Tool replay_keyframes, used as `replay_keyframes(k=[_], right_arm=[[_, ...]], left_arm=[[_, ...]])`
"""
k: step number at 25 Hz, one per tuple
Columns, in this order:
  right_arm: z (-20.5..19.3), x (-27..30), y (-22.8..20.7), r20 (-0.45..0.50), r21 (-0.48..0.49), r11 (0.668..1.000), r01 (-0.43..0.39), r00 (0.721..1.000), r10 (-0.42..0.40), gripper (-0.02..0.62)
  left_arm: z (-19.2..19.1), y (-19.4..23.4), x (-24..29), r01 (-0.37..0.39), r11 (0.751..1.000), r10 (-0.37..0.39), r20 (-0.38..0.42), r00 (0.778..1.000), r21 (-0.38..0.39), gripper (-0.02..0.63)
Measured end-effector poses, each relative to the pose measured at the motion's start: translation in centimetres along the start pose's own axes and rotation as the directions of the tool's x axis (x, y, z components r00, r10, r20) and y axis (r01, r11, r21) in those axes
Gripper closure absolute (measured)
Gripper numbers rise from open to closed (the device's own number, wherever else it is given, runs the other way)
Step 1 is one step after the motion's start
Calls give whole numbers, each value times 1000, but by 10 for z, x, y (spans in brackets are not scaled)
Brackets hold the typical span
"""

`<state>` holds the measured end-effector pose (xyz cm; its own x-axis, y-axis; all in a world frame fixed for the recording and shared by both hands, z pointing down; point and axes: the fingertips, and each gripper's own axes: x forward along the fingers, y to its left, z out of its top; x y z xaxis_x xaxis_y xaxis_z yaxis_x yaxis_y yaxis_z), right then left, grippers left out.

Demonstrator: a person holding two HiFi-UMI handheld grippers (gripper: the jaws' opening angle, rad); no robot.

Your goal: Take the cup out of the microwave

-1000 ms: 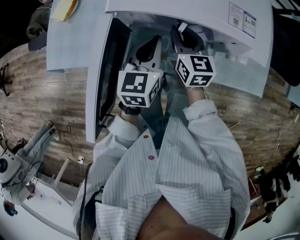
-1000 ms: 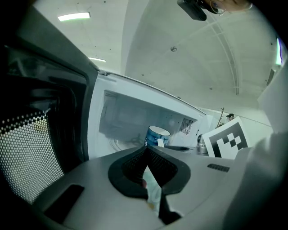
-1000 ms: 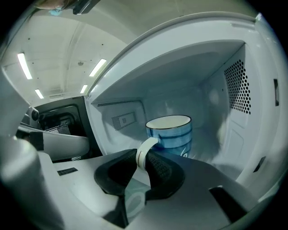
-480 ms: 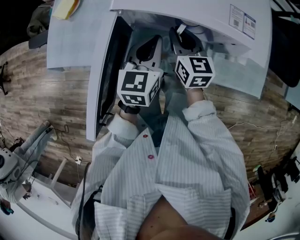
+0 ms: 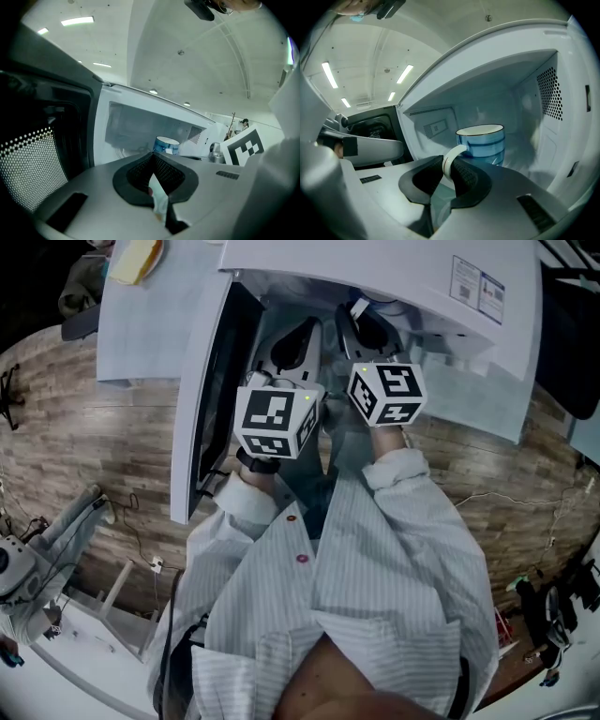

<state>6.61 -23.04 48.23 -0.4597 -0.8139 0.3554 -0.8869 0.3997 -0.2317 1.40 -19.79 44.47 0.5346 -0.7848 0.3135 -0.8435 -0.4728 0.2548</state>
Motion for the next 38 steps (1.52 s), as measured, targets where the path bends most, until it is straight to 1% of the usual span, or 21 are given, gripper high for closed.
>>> replay_keyframes(k=[11,26,32,38], right_arm=[[6,-12,-2,11,35,998,-55,998,55,528],[9,-40,3,-19,69,984,-167,986,168,529],[12,-59,7,-28,88,975,-203,978,207,529],[18,-73,14,-26,112,968,-225,973,229,529]], left_arm=[[7,-11,6,-24,1000,24,5,1000,7,597],[24,-30,-1,-106,994,106,45,993,-5,597],[37,-42,-9,-114,993,114,63,991,2,597],[51,-49,-24,-116,993,114,75,991,25,597]])
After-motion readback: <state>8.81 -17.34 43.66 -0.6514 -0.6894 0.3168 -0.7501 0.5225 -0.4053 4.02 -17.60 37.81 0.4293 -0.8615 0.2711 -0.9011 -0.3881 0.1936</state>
